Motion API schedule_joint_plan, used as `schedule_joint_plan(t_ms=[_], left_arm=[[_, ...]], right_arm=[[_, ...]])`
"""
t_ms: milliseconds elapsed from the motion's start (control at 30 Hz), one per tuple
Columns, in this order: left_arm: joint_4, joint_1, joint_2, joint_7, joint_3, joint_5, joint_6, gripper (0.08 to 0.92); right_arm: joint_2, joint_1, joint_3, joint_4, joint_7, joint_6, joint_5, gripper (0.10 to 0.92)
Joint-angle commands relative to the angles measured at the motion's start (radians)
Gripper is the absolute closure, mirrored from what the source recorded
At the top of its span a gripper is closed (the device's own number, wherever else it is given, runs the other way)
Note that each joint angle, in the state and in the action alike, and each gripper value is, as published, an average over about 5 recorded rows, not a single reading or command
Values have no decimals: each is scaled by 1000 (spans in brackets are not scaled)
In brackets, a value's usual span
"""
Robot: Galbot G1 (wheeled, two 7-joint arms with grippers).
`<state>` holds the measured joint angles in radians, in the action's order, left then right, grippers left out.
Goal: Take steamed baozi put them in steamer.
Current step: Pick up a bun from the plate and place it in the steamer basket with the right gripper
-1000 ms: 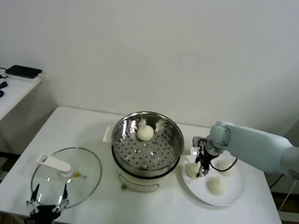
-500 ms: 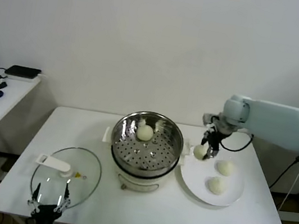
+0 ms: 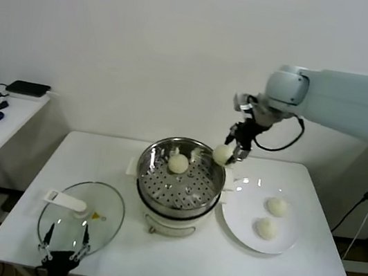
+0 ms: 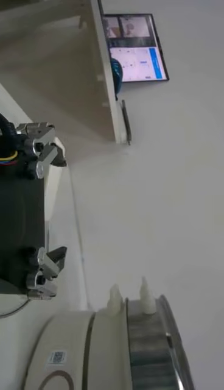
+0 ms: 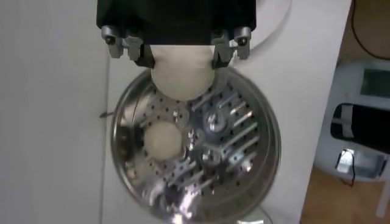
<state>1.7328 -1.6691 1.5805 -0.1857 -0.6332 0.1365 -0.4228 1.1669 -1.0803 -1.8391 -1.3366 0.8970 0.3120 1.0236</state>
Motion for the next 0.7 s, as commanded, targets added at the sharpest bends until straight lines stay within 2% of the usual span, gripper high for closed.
schedule_joint_plan(t_ms=[33, 267, 700], left_arm=[[7, 0, -2, 0, 2, -2, 4, 177], [13, -3, -1, -1, 3, -4, 8, 177], [17, -8, 4, 1, 0, -5, 6, 177]], right_arm=[[205, 5, 65, 40, -40, 45, 108, 381], [294, 134, 81, 123, -58, 65, 88, 374], [364, 317, 85, 257, -92, 72, 23, 372]])
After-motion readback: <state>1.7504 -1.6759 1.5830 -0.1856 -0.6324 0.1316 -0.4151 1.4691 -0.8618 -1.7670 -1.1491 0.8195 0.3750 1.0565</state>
